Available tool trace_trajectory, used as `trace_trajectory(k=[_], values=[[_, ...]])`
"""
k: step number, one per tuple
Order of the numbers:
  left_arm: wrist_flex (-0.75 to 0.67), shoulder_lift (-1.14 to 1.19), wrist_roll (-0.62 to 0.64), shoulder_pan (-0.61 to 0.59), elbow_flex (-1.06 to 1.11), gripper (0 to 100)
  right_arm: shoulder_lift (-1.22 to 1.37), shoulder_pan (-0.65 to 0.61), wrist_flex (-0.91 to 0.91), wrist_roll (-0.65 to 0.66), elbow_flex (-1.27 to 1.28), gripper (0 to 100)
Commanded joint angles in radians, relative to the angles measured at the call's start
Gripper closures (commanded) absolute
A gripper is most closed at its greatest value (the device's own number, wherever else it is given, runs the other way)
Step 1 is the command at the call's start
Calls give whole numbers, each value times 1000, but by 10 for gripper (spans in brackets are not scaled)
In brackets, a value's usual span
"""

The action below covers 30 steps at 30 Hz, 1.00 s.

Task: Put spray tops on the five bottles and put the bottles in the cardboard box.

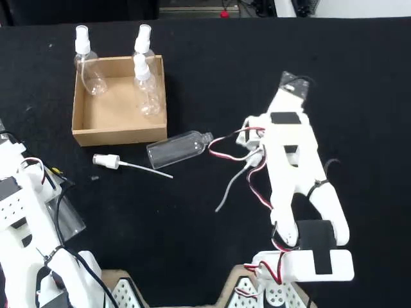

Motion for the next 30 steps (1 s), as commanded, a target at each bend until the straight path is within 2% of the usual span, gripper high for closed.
trace_trajectory(k=[1, 11, 17, 23, 26, 30], values=[[-14, -31, 6, 15, -7, 859, -51, 21, 31, -109, -59, 766], [-12, -31, 6, 15, -7, 859, 140, 23, -34, -132, -90, 766], [-14, -31, 6, 15, -7, 859, 248, 18, 80, -124, -214, 773], [-15, -31, 6, 12, -7, 859, 320, 23, 123, -89, -300, 972], [-15, -31, 6, 10, -7, 859, 331, 20, 135, -41, -321, 976], [-15, -37, 6, 15, -7, 859, 268, 23, 249, -17, -401, 976]])
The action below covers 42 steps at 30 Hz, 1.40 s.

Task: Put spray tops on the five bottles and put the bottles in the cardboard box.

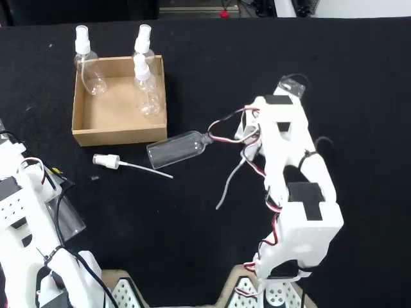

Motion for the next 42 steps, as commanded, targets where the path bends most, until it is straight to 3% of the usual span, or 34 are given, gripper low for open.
trace_trajectory(k=[1, 8, 17, 24, 36, 42], values=[[-17, -41, 6, 16, -10, 859, -102, 14, 115, 61, -124, 976], [-9, -41, 0, 153, -108, 859, -363, 14, 288, 167, -298, 976], [209, -43, 0, 447, -407, 857, -650, 15, 305, 206, -401, 976], [235, -44, 6, 673, -483, 859, -708, 15, 305, 199, -572, 976], [-146, -336, 8, 966, -71, 859, -707, 9, 196, 147, -674, 976], [-324, -525, 8, 1035, 136, 859, -705, 8, 118, 147, -673, 976]])
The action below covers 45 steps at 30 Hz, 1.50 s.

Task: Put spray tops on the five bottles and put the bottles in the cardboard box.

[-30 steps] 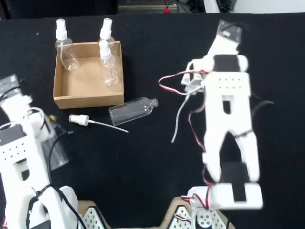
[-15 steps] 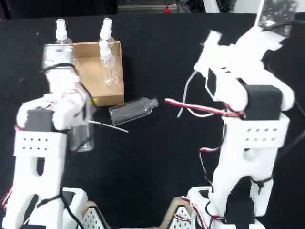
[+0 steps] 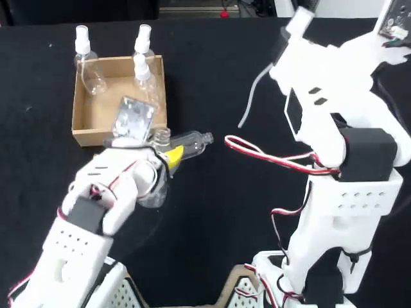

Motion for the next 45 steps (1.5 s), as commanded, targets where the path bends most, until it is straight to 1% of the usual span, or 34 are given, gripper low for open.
trace_trajectory(k=[1, 3, 10, 19, 23, 26, 30, 34, 36, 45], values=[[-143, -163, 8, 42, 116, 859, -28, 8, -68, -14, -33, 976], [-180, -226, 8, 56, 170, 859, -30, -12, -97, -14, -8, 976], [-284, -423, 8, 73, 323, 859, -31, -187, -172, -6, 33, 976], [-476, -733, 8, 77, 599, 859, -31, -307, -207, -5, 41, 976], [-535, -701, 6, 79, 639, 859, -30, -358, -207, -5, 42, 976], [-543, -715, 6, 79, 659, 859, -30, -385, -207, -3, 42, 976], [-537, -718, 6, 79, 664, 859, -28, -390, -209, 0, 51, 976], [-543, -718, 0, 79, 677, 859, -38, -413, -265, 97, 127, 979], [-543, -718, 2, 79, 677, 859, -39, -430, -284, 123, 162, 980], [-543, -718, 5, 77, 713, 859, -39, -471, -288, 123, 202, 980]])
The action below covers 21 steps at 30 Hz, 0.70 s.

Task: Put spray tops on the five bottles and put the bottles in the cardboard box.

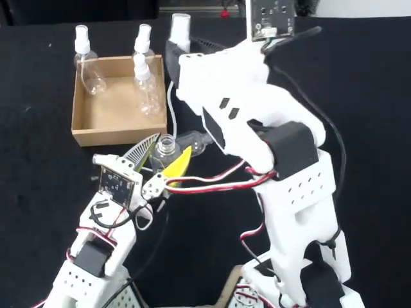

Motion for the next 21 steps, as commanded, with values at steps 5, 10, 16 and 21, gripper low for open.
trace_trajectory(k=[5, 10, 16, 21], values=[[-15, -15, 6, 4, 28, 859, -39, -29, -34, 11, -10, 980], [-15, -15, 6, 2, 28, 859, -36, -29, -32, 11, 2, 980], [-14, -15, 2, 1, 28, 859, -38, -29, -37, 11, 25, 980], [-14, -15, 2, 1, 28, 859, -38, -31, -32, 9, 30, 980]])
